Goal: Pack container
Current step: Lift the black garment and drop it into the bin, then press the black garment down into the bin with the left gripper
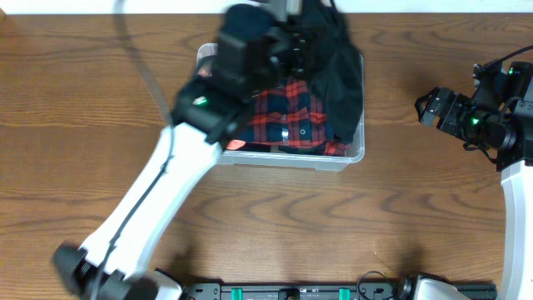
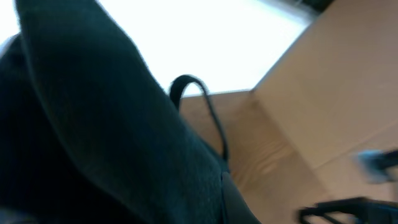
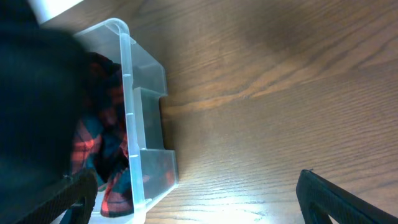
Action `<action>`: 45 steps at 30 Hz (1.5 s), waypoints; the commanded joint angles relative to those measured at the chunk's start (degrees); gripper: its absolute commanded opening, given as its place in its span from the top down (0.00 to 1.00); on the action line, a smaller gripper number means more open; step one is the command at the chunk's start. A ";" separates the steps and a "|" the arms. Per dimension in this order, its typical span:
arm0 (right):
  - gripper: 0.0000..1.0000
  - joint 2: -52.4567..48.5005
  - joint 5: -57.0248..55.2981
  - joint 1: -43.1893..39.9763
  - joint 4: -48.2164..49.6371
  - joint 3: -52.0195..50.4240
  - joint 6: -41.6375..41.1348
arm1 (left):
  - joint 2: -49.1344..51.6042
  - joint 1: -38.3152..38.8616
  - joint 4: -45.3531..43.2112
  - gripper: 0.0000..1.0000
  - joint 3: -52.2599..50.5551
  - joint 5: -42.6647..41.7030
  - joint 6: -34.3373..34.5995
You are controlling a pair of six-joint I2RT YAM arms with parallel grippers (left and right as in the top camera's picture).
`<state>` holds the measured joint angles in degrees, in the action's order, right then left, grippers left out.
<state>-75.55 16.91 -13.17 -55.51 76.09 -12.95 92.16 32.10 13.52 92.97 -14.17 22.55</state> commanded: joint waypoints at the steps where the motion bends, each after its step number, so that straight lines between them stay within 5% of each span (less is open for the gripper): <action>1: 0.01 -0.11 0.00 -0.31 -0.04 0.17 0.61 | 0.72 0.68 0.37 0.94 1.03 7.04 1.90; 19: 0.01 -0.11 0.00 -0.31 -0.04 0.17 0.61 | 3.34 0.66 33.83 0.94 1.01 28.70 8.72; 26: 0.01 -0.11 0.00 -0.31 -0.04 0.17 0.61 | 3.34 -2.40 36.98 0.94 0.92 33.11 8.63; 27: 0.01 -0.11 0.00 -0.31 -0.04 0.17 0.61 | 3.37 -3.13 36.79 0.89 0.92 32.81 8.61; 30: 0.01 -0.11 0.00 -0.31 -0.04 0.17 0.61 | 3.43 -5.14 36.83 0.35 0.92 30.45 7.80; 35: 0.01 -0.11 0.00 -0.31 -0.04 0.17 0.61 | 1.01 -7.41 37.64 0.23 1.01 29.20 4.04; 40: 0.01 -0.11 0.00 -0.31 -0.04 0.17 0.61 | -2.12 -7.82 28.89 0.25 1.03 18.36 -7.58; 45: 0.01 -0.11 0.00 -0.31 -0.04 0.17 0.61 | 2.19 -7.15 26.69 0.46 1.01 13.25 -15.54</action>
<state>-75.55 16.91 -13.17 -55.51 76.09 -12.95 90.76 24.69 39.97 93.62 4.05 15.44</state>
